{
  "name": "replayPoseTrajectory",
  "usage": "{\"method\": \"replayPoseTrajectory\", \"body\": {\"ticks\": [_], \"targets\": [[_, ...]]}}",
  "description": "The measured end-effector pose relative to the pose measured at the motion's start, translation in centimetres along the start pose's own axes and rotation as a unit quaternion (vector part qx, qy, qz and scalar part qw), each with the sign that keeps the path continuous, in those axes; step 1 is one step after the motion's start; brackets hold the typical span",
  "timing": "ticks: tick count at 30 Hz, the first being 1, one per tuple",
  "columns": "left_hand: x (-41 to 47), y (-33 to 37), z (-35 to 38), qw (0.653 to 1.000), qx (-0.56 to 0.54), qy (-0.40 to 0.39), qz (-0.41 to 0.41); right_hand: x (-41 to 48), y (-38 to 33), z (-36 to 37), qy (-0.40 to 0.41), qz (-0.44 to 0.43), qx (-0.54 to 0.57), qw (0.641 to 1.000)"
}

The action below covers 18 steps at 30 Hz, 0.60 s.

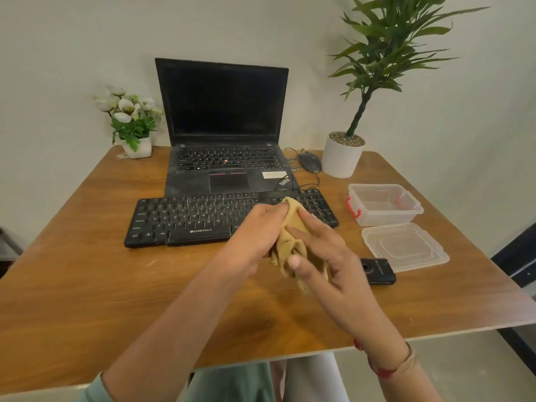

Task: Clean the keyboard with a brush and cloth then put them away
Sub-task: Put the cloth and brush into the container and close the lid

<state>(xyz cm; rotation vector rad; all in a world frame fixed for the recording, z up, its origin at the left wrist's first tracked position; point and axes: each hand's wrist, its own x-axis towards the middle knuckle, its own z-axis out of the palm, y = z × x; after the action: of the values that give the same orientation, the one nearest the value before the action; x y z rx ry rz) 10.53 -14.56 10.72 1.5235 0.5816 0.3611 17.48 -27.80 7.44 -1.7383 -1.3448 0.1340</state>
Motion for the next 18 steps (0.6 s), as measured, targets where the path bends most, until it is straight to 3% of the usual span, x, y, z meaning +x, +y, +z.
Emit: {"method": "replayPoseTrajectory", "body": {"ticks": [2,4,6,8,10,12,15,18], "targets": [[-0.3,0.3,-0.3,1.0,-0.025,-0.001,-0.012,-0.2,0.3,0.6,-0.011,-0.032,-0.116,0.993],[-0.4,0.3,-0.5,0.999,-0.025,-0.025,-0.005,-0.3,0.2,0.8,-0.02,-0.051,-0.144,0.988],[-0.5,0.1,-0.6,0.999,-0.017,-0.041,0.031,-0.3,-0.3,0.6,-0.006,-0.033,-0.002,0.999],[-0.5,0.0,-0.7,0.997,-0.027,-0.049,0.059,0.0,-0.5,-0.1,0.083,-0.016,0.169,0.982],[-0.5,0.2,-0.9,0.996,-0.017,-0.064,0.064,0.6,0.2,-1.0,0.138,0.006,0.21,0.968],[-0.3,0.5,-1.1,0.991,0.014,-0.117,0.064,1.4,1.6,-2.2,0.095,0.048,0.224,0.969],[0.1,0.8,-0.9,0.977,0.044,-0.196,0.069,2.3,3.9,-4.1,-0.034,0.07,0.283,0.956],[1.0,0.8,-0.5,0.979,0.05,-0.186,0.071,2.9,4.6,-6.1,-0.094,0.103,0.271,0.953]]}}
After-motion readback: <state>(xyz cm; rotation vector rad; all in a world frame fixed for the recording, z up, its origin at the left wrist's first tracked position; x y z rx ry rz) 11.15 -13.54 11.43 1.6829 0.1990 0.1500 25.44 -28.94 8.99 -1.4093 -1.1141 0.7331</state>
